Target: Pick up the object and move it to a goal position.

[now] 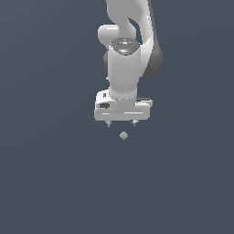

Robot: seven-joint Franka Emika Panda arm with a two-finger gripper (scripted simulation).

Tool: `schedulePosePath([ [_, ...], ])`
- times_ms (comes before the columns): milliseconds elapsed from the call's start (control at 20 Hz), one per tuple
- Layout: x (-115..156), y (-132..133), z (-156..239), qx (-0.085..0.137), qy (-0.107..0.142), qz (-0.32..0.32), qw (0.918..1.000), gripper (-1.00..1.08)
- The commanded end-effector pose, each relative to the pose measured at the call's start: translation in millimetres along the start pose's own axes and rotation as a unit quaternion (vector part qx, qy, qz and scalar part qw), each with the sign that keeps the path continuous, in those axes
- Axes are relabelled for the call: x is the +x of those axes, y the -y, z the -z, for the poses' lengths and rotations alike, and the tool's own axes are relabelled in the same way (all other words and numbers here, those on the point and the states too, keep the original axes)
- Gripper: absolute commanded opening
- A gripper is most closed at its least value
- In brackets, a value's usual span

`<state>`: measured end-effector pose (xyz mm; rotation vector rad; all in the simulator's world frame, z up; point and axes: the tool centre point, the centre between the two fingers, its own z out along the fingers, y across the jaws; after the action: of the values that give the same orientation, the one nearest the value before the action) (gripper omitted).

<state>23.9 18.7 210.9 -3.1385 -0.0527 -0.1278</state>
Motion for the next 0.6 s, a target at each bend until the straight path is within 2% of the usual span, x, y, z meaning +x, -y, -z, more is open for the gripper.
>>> schedulePosePath([
  [0,0.0,0.0,0.0,0.0,0.0,0.0,1.0,1.0],
  [550,-3.5,9.4,-7.6,0.013,0.008,0.006,0.9999,1.0],
])
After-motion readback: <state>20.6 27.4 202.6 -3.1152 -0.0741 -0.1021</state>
